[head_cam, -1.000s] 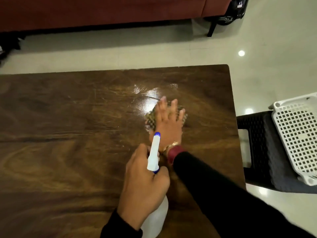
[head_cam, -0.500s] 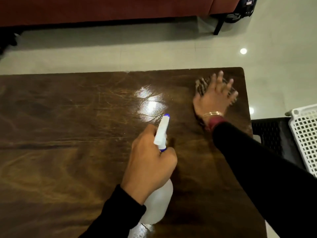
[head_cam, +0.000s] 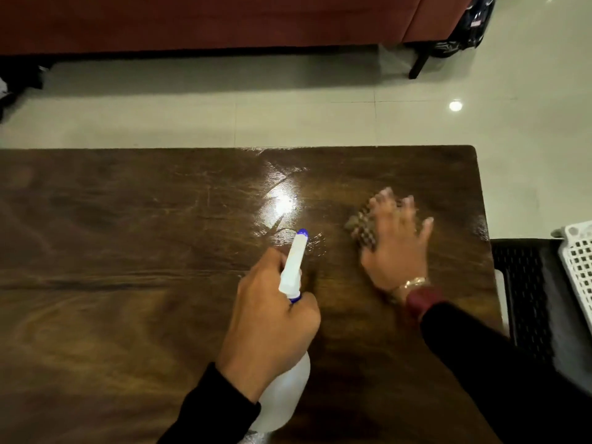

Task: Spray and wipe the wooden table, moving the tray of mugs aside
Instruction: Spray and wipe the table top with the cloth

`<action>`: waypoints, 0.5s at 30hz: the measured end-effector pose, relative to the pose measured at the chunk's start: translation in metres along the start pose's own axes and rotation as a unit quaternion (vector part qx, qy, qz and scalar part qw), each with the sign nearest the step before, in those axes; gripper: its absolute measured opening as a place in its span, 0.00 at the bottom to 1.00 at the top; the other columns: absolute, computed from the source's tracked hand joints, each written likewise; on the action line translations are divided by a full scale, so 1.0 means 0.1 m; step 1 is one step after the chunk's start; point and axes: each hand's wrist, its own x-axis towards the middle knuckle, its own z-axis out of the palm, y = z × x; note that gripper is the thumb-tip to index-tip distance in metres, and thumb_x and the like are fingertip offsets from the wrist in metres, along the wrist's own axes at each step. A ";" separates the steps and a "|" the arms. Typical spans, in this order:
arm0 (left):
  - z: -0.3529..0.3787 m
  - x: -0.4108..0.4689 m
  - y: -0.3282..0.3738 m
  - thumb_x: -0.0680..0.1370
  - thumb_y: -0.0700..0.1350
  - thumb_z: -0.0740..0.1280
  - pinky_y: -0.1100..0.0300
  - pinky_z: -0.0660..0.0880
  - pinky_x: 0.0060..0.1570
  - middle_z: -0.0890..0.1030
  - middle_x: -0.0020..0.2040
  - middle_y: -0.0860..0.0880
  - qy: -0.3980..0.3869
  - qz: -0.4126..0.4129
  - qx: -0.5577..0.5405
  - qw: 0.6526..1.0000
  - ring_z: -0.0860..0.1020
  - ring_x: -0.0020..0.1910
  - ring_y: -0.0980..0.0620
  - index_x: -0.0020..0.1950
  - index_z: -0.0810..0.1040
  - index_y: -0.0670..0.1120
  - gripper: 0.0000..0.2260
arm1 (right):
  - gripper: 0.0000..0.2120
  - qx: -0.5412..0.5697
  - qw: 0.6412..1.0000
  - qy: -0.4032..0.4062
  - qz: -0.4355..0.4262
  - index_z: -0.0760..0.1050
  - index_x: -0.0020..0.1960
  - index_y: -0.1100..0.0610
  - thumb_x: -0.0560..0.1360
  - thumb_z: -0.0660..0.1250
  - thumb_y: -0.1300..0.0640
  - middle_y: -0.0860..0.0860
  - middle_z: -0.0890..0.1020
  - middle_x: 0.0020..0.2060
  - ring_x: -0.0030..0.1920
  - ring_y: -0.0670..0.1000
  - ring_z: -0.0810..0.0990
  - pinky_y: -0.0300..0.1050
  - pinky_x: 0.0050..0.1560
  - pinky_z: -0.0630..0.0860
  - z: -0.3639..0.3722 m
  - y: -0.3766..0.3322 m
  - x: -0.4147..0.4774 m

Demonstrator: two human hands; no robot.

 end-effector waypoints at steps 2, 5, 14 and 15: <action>-0.03 -0.03 -0.03 0.69 0.44 0.68 0.44 0.77 0.38 0.76 0.38 0.45 0.004 0.003 -0.002 1.000 0.76 0.38 0.44 0.45 0.72 0.47 0.07 | 0.43 0.015 0.995 0.007 0.100 0.48 0.86 0.52 0.77 0.63 0.44 0.51 0.47 0.86 0.84 0.65 0.45 0.78 0.77 0.47 -0.22 0.10 0.54; -0.09 -0.04 -0.14 0.72 0.39 0.71 0.47 0.78 0.39 0.76 0.40 0.46 0.014 0.006 0.005 1.000 0.77 0.39 0.46 0.47 0.73 0.46 0.09 | 0.42 0.031 0.989 0.013 0.142 0.48 0.86 0.55 0.78 0.60 0.41 0.53 0.48 0.86 0.84 0.67 0.46 0.78 0.78 0.46 -0.37 -0.33 1.17; -0.39 -0.07 -0.36 0.70 0.39 0.68 0.60 0.67 0.31 0.71 0.34 0.51 0.052 0.016 -0.003 0.999 0.71 0.32 0.50 0.41 0.69 0.47 0.08 | 0.42 -0.039 0.964 -0.029 -0.263 0.48 0.86 0.50 0.78 0.61 0.38 0.48 0.46 0.86 0.85 0.61 0.42 0.71 0.80 0.39 0.28 -1.84 0.10; -0.44 -0.05 -0.39 0.69 0.41 0.67 0.56 0.68 0.31 0.71 0.33 0.50 0.057 0.016 -0.010 0.998 0.71 0.32 0.50 0.41 0.69 0.46 0.07 | 0.42 -0.028 0.963 -0.023 -0.267 0.50 0.86 0.49 0.77 0.61 0.39 0.47 0.48 0.86 0.85 0.60 0.43 0.71 0.80 0.40 0.30 -1.67 -0.03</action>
